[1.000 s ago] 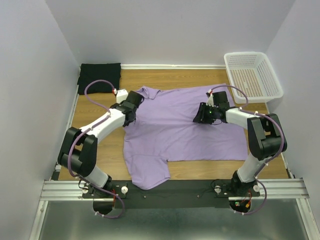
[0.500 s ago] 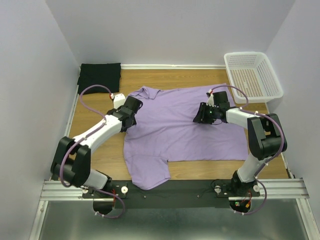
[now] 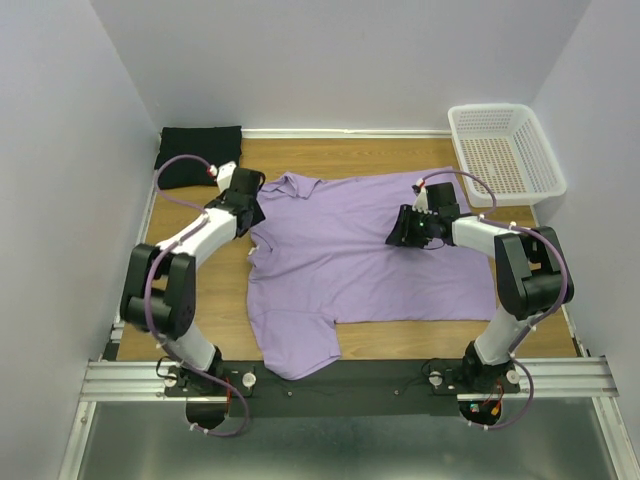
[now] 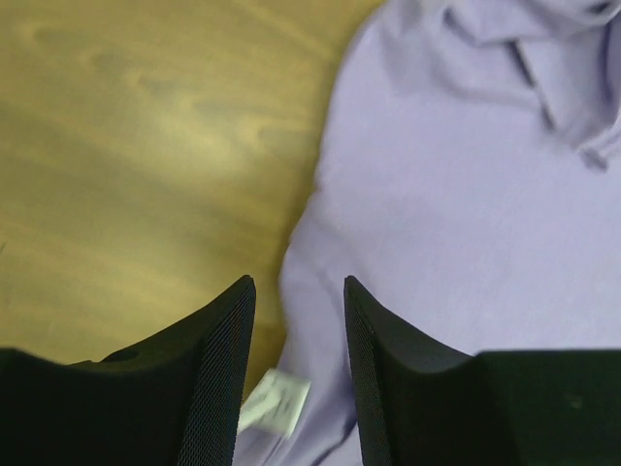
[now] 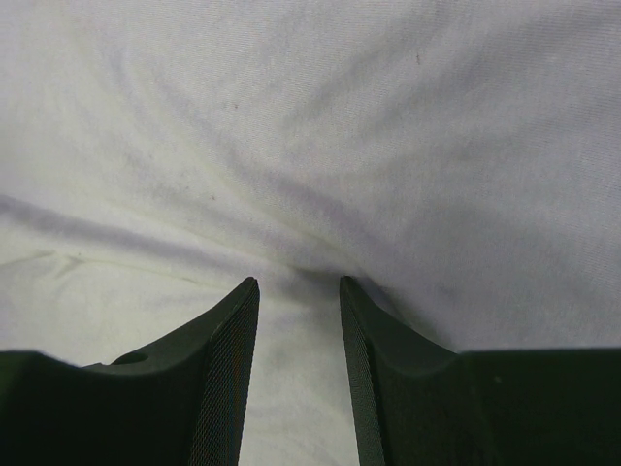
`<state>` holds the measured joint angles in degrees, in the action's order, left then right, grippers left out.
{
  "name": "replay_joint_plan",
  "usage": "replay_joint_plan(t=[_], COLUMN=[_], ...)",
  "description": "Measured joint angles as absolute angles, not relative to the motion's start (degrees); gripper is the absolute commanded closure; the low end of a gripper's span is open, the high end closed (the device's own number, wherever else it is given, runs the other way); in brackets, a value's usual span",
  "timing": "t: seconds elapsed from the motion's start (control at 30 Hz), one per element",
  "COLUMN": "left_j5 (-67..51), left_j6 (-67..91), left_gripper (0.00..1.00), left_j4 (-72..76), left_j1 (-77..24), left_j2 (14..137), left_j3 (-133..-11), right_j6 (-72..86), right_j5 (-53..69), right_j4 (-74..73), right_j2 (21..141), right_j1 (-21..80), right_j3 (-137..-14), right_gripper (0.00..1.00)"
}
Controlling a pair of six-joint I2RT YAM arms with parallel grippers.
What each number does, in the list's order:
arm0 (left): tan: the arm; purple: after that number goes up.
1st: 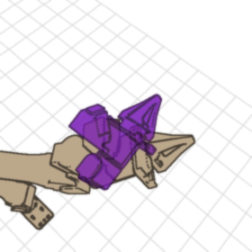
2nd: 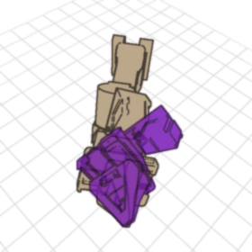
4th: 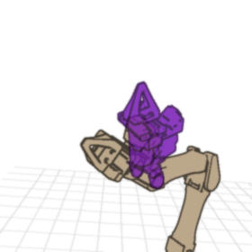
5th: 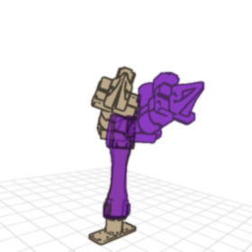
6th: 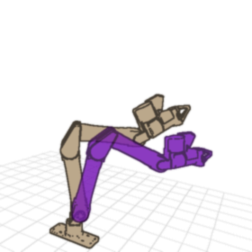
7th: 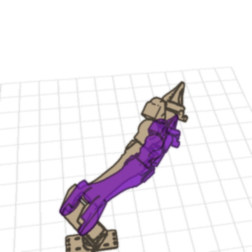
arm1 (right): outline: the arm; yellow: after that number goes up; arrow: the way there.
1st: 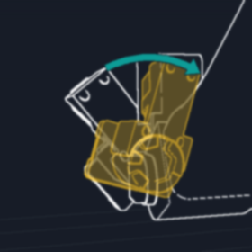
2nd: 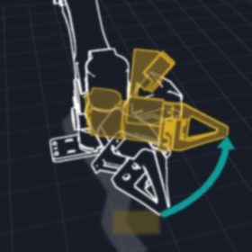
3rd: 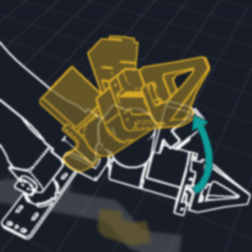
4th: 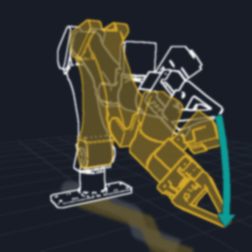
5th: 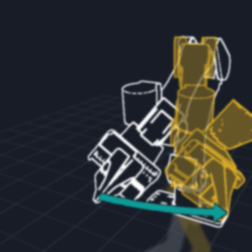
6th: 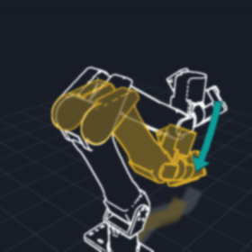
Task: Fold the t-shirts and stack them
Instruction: Flatten the tshirt out
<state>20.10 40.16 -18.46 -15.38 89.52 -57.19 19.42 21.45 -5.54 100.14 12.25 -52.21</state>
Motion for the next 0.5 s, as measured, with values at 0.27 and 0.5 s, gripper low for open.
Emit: replay_joint_plan(t=[0.27, 0.5], left_j5=[19.4, 18.7], left_j6=[37.8, 37.0], left_gripper=[0.50, 0.52], left_j4=[-15.4, -15.4], left_j1=[-12.8, -11.3], left_j2=[105.7, 112.6], left_j3=[-70.1, -74.8], right_j6=[19.4, 19.4], right_j5=[21.7, 22.2], right_j4=[-5.4, -5.0], right_j2=[100.2, 100.5], right_j1=[12.3, 12.3], right_j3=[-52.2, -52.2], right_gripper=[0.52, 0.52])
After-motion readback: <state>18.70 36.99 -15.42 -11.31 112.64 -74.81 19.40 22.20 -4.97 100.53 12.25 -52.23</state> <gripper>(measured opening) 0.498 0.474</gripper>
